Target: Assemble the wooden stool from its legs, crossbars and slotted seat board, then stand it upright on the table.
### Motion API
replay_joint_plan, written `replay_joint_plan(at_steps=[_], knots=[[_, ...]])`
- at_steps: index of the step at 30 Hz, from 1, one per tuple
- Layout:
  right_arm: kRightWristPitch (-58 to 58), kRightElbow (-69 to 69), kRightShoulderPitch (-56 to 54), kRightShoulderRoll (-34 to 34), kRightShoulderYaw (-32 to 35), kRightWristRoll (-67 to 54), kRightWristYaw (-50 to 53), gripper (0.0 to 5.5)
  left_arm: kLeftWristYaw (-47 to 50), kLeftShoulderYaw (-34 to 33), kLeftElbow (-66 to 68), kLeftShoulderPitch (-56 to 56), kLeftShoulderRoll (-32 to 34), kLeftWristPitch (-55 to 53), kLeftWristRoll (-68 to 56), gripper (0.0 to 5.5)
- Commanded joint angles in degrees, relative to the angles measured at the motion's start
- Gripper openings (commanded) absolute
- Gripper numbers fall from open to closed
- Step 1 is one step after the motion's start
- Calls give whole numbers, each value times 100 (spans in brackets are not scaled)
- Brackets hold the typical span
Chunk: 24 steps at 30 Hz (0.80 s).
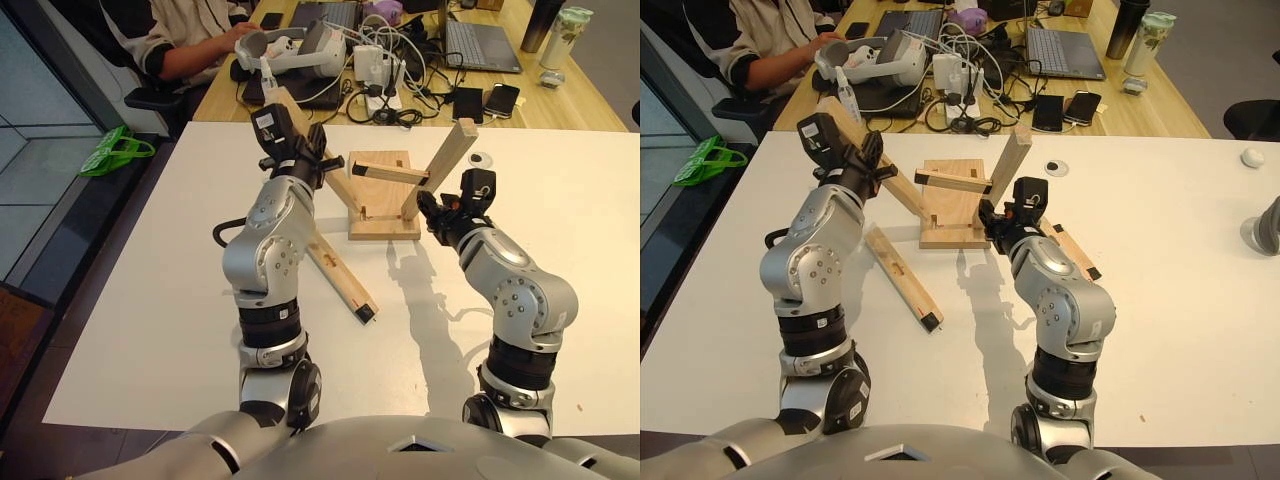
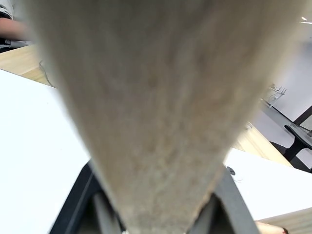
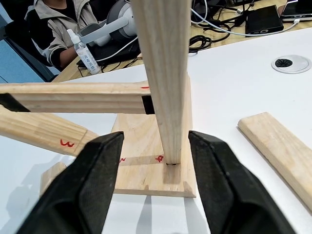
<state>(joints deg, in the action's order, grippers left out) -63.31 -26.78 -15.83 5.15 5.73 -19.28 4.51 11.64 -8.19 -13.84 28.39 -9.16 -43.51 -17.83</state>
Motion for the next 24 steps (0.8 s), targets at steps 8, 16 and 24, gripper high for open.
replay_joint_plan(at_steps=[8, 16, 24], knots=[[-44, 43, -140, 166, 22, -87, 12, 247, -54, 217, 303, -1, 12, 427, 206, 102], [-136, 21, -286, 132, 89, -234, -63, 247, -65, 1, 141, -397, 146, 552, 253, 102], [-345, -134, -378, 7, 4, -621, -466, 247, -240, -442, 30, -354, 241, 781, -119, 102]])
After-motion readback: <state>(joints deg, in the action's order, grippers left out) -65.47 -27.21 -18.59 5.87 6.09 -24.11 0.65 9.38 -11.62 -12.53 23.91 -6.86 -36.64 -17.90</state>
